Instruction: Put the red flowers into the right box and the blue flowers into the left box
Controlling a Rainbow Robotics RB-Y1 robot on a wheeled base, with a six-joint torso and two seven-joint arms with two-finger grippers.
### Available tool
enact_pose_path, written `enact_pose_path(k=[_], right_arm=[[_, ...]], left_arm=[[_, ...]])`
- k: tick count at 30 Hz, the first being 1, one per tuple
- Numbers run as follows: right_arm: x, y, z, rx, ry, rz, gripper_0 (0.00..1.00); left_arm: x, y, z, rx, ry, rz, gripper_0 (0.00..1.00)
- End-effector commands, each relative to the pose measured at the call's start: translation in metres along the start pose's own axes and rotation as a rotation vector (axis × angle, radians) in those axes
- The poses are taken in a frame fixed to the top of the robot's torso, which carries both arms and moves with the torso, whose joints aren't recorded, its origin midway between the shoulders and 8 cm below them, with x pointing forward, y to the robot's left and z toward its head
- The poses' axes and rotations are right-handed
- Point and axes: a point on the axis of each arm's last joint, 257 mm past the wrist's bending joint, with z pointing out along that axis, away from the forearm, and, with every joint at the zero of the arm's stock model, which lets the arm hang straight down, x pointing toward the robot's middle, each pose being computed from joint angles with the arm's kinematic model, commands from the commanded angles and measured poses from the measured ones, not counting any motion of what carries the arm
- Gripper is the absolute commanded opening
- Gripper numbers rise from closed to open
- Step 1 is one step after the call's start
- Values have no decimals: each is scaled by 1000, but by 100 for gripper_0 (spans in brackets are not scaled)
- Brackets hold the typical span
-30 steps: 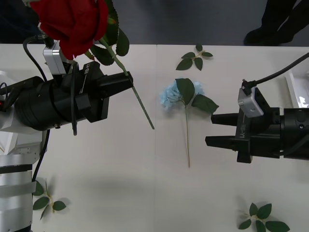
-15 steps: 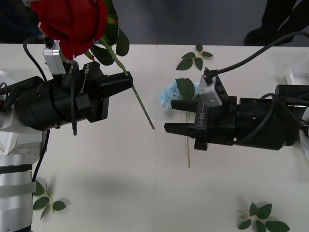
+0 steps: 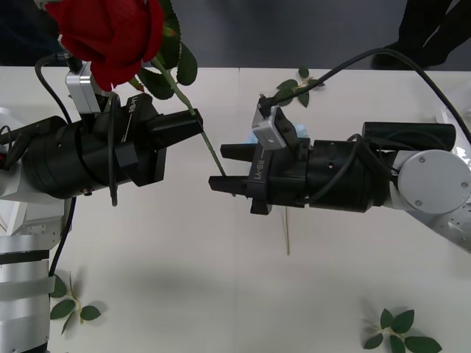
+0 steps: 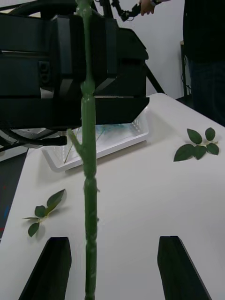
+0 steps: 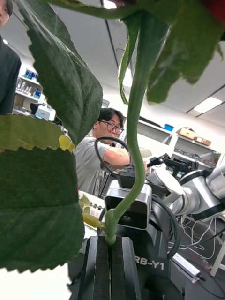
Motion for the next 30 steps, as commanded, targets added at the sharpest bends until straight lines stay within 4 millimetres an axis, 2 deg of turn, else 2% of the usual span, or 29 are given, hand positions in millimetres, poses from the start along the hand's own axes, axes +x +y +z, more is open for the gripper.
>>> enact_pose_path(k=[1,4,9,10,11,12,26,27,28,29,30], right_arm=[[-18,-2,13,-11,-32,-53,54],[-17,-3,21,-19,-28,-51,46],[-15,-3,28,-29,-22,-46,45],[-14,-3,28,-29,-20,-43,37],[-14,-3,29,-29,-21,-39,6],[-14,-3,29,-30,-22,-37,0],[-11,-1,27,-38,-16,-1,0],[-11,-2,26,-37,-16,-1,0],[-11,-1,26,-39,-15,2,0],[-11,-2,25,-39,-14,2,0],[-10,-2,25,-37,-12,5,0]], left_arm=[[-7,-13,6,37,5,68,0],[-7,-13,6,37,5,68,0],[-7,-13,6,37,5,68,0],[-7,-13,6,37,5,68,0],[-7,-13,6,37,5,68,0],[-7,-13,6,37,5,68,0],[-7,-13,6,37,5,68,0],[-7,-13,6,37,5,68,6],[-7,-13,6,37,5,68,21],[-7,-13,6,37,5,68,68],[-7,-13,6,37,5,68,100]])
